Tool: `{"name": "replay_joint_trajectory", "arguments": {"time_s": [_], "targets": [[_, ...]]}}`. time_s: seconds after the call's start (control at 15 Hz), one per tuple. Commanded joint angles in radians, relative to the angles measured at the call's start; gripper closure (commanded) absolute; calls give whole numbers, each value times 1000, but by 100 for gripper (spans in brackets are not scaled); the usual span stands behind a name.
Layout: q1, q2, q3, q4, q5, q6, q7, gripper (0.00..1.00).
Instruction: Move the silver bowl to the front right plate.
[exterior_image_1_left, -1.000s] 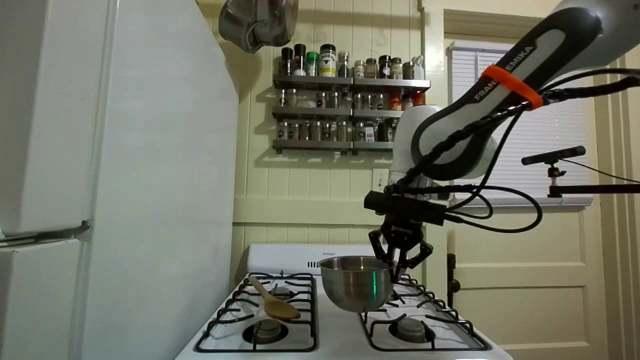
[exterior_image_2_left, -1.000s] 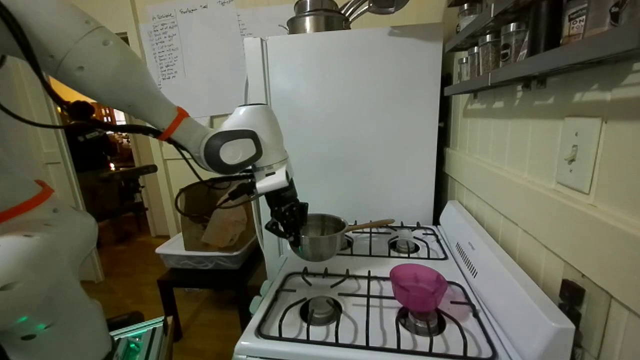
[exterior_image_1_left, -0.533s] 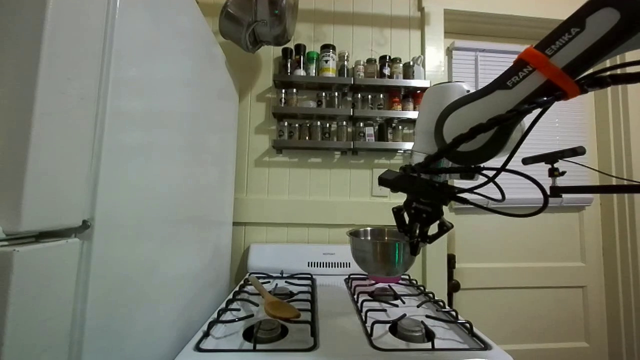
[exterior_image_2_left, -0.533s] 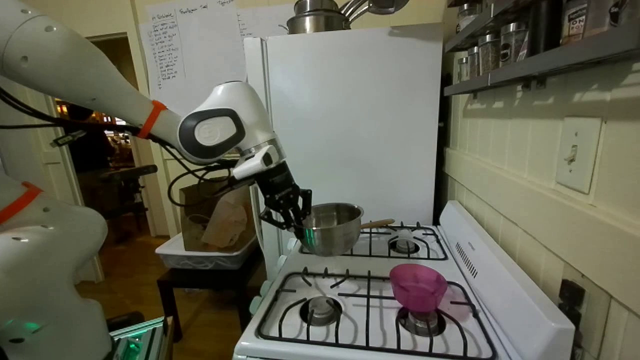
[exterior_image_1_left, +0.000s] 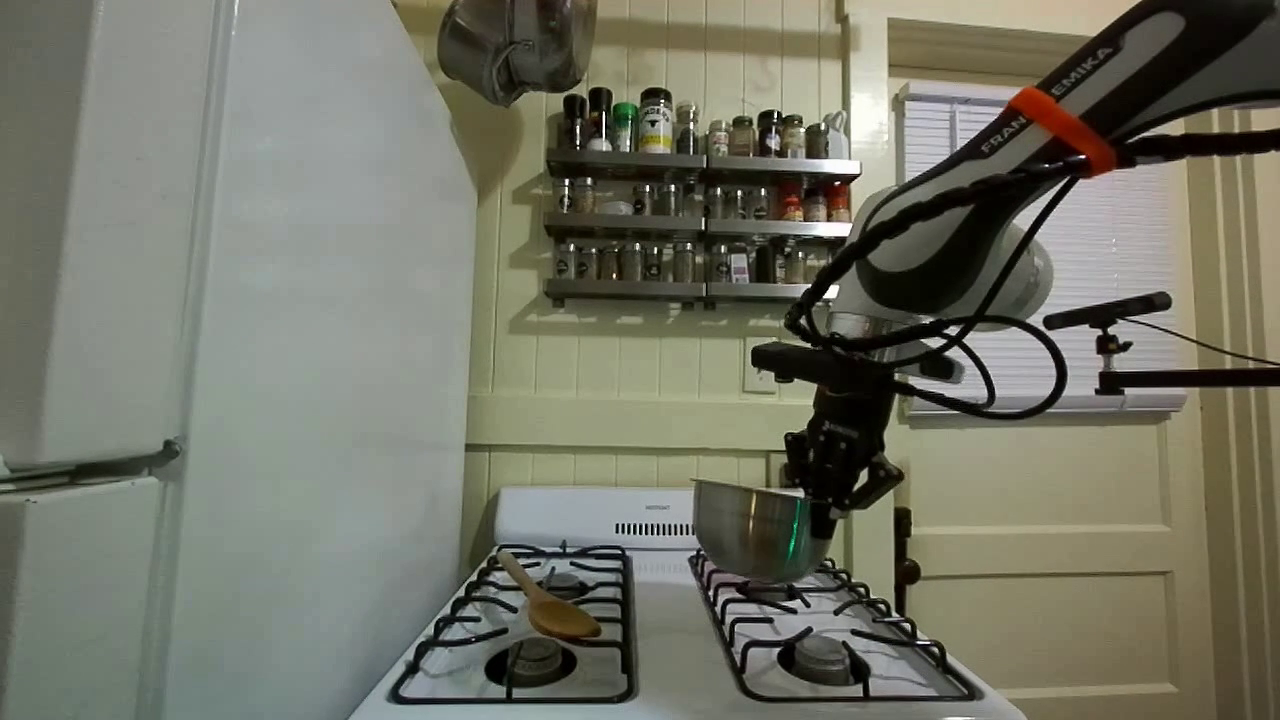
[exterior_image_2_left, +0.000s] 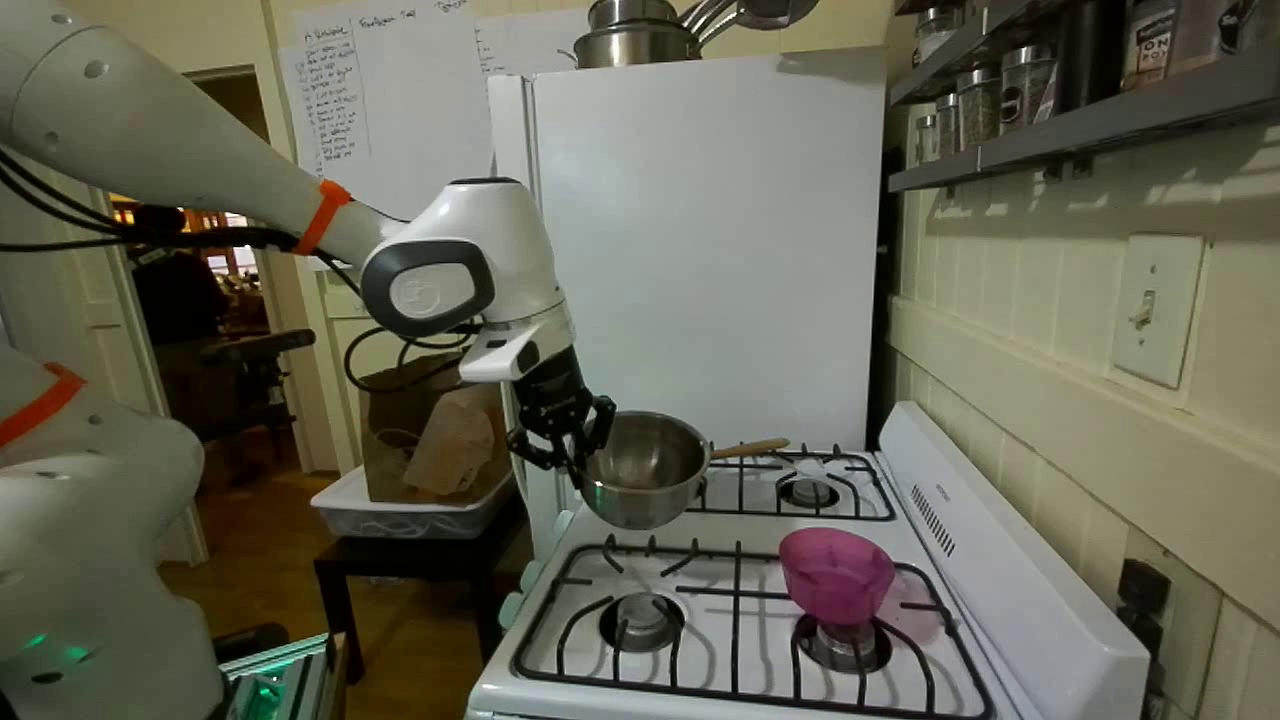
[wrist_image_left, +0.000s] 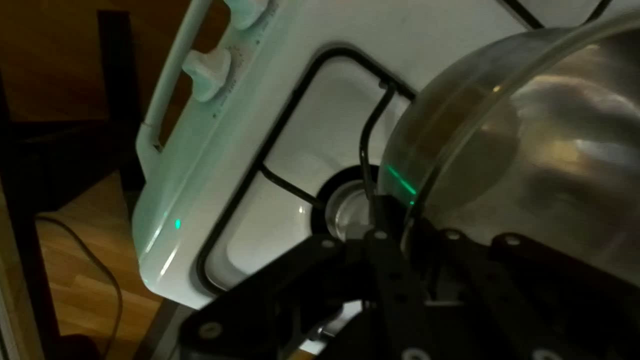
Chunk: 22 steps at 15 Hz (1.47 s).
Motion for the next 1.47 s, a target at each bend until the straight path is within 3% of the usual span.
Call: {"name": "replay_joint_trajectory", "arguments": {"time_s": [0.0, 0.2, 0.27, 0.87, 1.4], "targets": [[1, 3, 0, 1, 18, -19, -1, 92], [3, 7, -2, 1, 27, -26, 2, 92], [3, 7, -3, 1, 27, -26, 2, 98], [-114, -7, 122, 1, -106, -67, 392, 98], [-97, 36, 111, 0, -148, -108, 540, 98]]}}
